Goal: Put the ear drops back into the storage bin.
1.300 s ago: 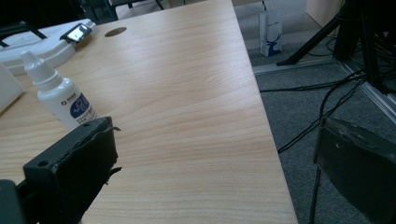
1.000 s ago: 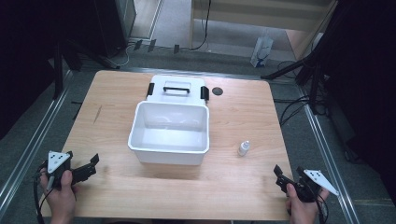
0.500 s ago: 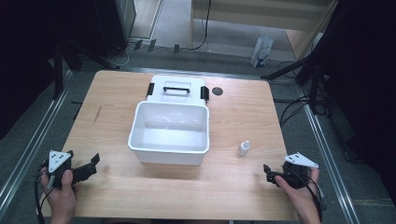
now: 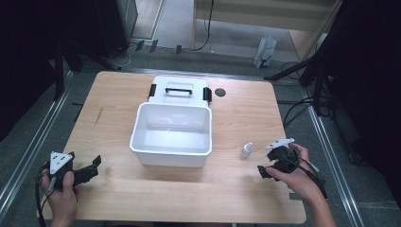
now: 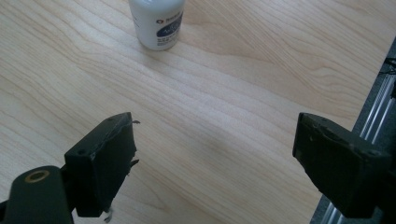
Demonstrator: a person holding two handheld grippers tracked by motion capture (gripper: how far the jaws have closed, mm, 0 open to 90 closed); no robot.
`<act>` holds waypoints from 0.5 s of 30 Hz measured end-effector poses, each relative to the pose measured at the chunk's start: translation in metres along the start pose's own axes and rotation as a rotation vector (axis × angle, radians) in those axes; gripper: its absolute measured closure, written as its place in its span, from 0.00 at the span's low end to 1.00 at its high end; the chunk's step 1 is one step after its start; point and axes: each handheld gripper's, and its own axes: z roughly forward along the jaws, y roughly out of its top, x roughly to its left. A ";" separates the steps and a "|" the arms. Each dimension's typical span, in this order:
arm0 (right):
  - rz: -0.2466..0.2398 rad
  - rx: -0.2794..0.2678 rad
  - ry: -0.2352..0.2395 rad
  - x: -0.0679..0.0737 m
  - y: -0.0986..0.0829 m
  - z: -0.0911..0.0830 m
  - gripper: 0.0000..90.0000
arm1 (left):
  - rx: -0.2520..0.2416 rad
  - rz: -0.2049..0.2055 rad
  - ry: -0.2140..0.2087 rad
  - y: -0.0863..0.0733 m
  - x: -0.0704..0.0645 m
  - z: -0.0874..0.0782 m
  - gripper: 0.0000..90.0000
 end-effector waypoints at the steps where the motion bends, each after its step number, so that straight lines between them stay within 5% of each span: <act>1: -0.031 0.027 0.026 0.000 0.007 -0.001 0.15 | 0.000 0.001 0.000 0.000 0.000 0.000 0.08; 4: -0.071 0.060 0.068 0.002 0.016 -0.002 0.15 | 0.002 0.000 -0.001 0.000 0.000 0.000 0.08; 10: -0.132 0.179 0.042 0.011 0.036 0.003 0.15 | 0.004 0.001 -0.002 0.000 -0.001 0.001 0.08; 15: -0.156 0.228 0.058 0.013 0.049 0.006 0.29 | 0.006 0.002 -0.002 0.000 -0.001 0.001 0.08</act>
